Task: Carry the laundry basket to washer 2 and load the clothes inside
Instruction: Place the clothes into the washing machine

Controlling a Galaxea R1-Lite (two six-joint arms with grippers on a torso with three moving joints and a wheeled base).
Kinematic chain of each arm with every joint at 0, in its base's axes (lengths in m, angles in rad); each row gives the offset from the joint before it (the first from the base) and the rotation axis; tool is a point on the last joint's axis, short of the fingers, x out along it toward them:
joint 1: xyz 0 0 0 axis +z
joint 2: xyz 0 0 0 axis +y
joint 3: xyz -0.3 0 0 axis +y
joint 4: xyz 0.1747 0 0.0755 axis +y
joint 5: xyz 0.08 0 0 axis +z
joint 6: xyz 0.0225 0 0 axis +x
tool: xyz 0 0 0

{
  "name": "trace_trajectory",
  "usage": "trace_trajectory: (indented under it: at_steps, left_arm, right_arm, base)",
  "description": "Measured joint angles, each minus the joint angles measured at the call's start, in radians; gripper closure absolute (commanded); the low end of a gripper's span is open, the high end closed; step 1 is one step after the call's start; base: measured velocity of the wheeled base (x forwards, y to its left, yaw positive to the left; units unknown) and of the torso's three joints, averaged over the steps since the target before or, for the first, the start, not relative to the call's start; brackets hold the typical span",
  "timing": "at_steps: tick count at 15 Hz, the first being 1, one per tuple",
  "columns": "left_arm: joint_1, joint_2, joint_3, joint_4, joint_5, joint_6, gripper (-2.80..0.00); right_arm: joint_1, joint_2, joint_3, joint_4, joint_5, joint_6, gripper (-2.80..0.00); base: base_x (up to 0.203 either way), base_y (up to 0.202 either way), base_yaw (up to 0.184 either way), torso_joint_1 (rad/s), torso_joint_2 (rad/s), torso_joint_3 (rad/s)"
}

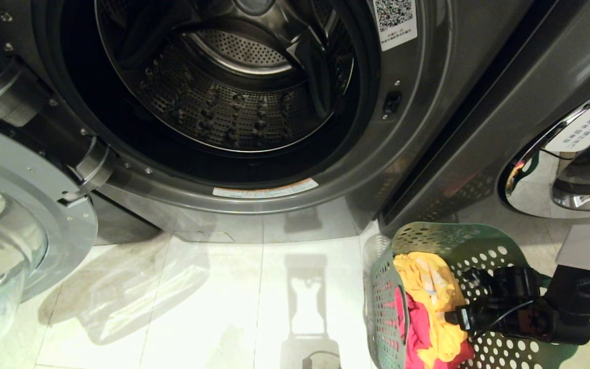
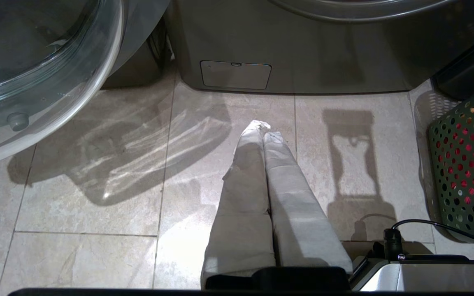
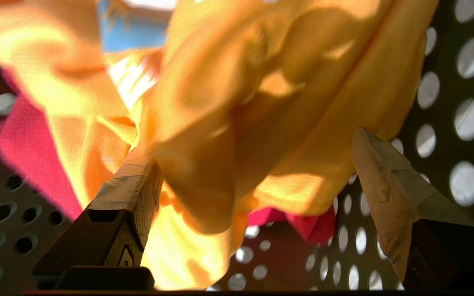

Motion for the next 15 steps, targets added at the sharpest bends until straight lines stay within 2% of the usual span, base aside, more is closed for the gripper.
trace_trajectory:
  at_steps: [5,15]
  left_arm:
    - [0.0,0.0,0.0,0.0,0.0,0.0,0.0]
    - [0.0,0.0,0.0,0.0,0.0,0.0,0.0]
  right_arm:
    - [0.016,0.072,-0.058,0.0,0.011,0.002,-2.8]
    - [0.035,0.079,-0.048,0.018,0.185,0.053,-2.8]
  base:
    - [0.0,0.0,0.0,0.0,0.0,0.0]
    - [0.0,0.0,0.0,0.0,0.0,0.0]
